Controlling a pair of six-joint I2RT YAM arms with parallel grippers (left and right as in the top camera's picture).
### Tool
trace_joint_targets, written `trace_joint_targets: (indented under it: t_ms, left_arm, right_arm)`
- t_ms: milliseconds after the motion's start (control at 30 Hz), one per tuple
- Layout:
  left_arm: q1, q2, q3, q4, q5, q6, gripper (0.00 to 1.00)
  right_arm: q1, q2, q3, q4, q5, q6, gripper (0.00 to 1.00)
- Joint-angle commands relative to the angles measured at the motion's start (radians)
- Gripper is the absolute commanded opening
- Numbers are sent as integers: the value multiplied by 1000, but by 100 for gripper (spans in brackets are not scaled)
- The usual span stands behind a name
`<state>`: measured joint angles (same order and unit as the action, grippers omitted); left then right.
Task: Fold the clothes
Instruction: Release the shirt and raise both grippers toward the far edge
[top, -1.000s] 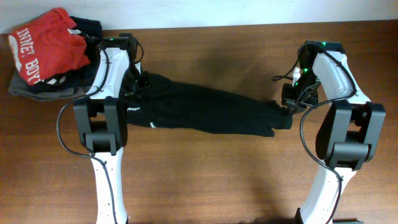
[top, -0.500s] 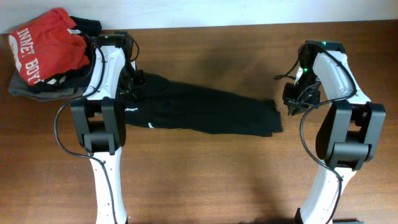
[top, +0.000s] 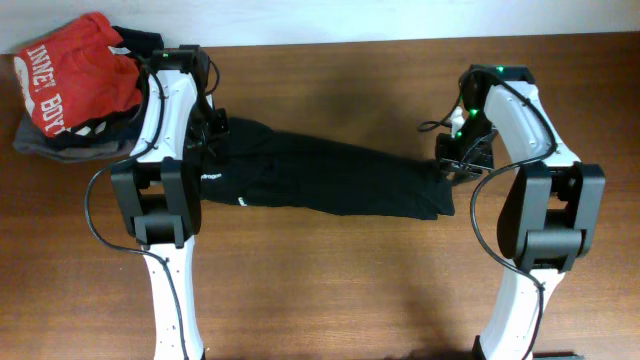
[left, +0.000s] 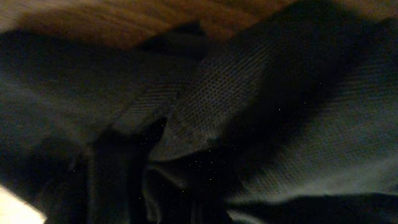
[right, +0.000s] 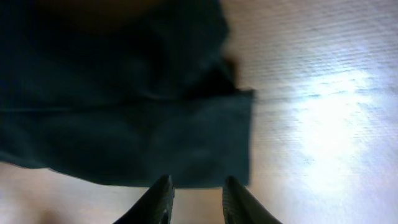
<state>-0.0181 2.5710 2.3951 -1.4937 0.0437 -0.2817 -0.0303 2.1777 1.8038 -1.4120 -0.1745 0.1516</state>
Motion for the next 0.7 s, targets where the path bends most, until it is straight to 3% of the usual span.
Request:
trace_joint_targets:
  t_ms: [0,233,467,667]
  left_arm:
    - [6,11,123,-50,-14,-13,1]
    - [-52,11,227,-150,69,12,1]
    - [-180,19,217,-137,14,14,1]
    - [-204,55,199,-121,4,14,1]
  right_arm:
    - [31,-13,22,42,-108,-28,26]
    - [103,-12,17,190,-178,-47,13]
    - [169,-11,-54,238,-160,-47,13]
    - [173,-11,-171,326,-154,-39,13]
